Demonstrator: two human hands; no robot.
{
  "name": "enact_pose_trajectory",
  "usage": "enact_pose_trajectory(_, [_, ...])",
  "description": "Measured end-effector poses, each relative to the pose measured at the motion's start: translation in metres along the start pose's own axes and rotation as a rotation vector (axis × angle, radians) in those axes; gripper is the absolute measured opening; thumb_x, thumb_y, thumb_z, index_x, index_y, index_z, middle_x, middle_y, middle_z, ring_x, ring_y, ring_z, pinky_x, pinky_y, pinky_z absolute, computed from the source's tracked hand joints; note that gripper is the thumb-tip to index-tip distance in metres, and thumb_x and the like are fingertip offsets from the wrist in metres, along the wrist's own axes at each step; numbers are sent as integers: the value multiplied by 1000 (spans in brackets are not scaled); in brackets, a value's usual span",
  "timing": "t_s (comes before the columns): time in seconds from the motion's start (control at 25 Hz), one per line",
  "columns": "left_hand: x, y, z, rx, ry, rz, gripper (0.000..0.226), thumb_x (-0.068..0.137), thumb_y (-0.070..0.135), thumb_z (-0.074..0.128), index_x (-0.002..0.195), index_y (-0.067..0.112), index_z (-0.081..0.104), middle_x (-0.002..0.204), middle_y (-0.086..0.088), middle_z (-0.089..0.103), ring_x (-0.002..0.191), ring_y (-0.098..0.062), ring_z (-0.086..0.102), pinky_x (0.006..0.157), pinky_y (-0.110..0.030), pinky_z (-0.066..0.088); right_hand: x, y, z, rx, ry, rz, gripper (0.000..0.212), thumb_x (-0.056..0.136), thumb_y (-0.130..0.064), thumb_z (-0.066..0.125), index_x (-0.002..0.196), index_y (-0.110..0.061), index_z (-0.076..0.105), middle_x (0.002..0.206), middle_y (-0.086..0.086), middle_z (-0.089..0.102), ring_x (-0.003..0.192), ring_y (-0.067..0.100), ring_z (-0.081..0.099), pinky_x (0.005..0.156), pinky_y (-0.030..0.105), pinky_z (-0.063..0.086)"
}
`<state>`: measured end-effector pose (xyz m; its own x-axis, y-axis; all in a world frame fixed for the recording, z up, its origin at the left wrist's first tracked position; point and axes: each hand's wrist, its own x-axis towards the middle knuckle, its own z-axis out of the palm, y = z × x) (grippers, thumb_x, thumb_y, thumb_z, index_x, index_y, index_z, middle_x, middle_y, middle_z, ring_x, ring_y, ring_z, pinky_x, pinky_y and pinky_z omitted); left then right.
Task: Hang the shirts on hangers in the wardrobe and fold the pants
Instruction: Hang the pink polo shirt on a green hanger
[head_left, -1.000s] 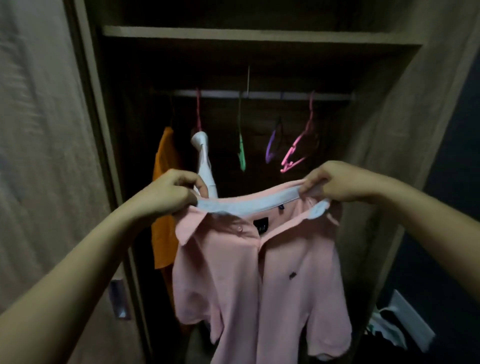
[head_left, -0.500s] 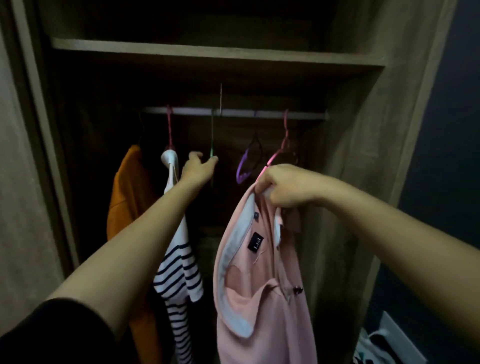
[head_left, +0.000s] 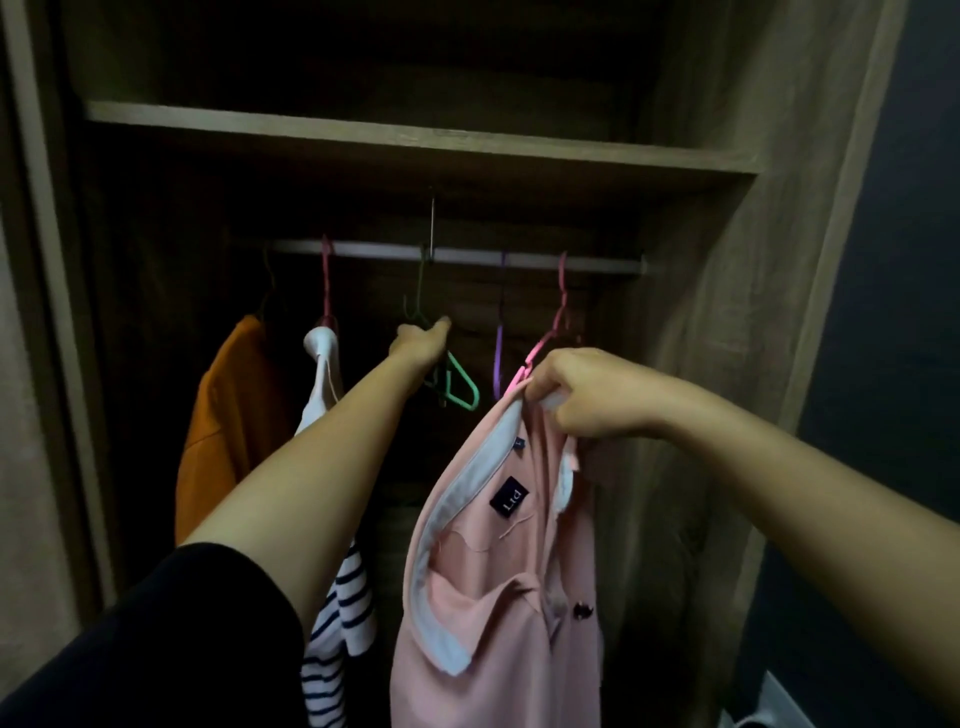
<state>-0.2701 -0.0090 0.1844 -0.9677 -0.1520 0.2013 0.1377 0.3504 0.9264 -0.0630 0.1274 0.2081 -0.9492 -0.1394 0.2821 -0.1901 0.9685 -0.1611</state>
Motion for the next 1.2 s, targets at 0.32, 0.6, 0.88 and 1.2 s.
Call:
enact_pose_trajectory(0.32, [3, 2, -13, -33, 148, 159, 27, 83, 16, 59, 107, 3, 63, 106, -17, 67, 101, -31, 62, 85, -33, 48, -2, 1, 4, 90, 38, 26, 31, 81, -3, 51, 107, -9, 68, 116, 12, 60, 102, 25, 60, 86, 33, 53])
enact_pose_trajectory(0.6, [-114, -50, -76, -209, 143, 223, 31, 84, 5, 55, 111, 21, 54, 70, 1, 65, 65, -10, 63, 57, -19, 50, -2, -11, 49, 145, -72, -2, 26, 76, 1, 51, 94, -3, 69, 101, 14, 65, 95, 25, 62, 80, 36, 53])
enact_pose_trajectory(0.88, [-195, -121, -193, 171, 186, 563, 37, 88, 31, 63, 125, 26, 59, 89, 9, 73, 79, 4, 67, 77, -13, 51, 19, -33, 77, 151, -107, 65, 21, 77, 0, 53, 92, 2, 69, 96, 16, 64, 92, 27, 63, 76, 36, 52])
enact_pose_trajectory(1.2, [-216, -192, -261, 58, -130, 546, 27, 77, 60, 60, 101, 51, 66, 71, -8, 71, 59, -19, 71, 63, -29, 59, 33, -33, 92, 308, -76, 137, 31, 72, 7, 49, 63, -16, 67, 78, 15, 68, 70, 26, 60, 63, 33, 46])
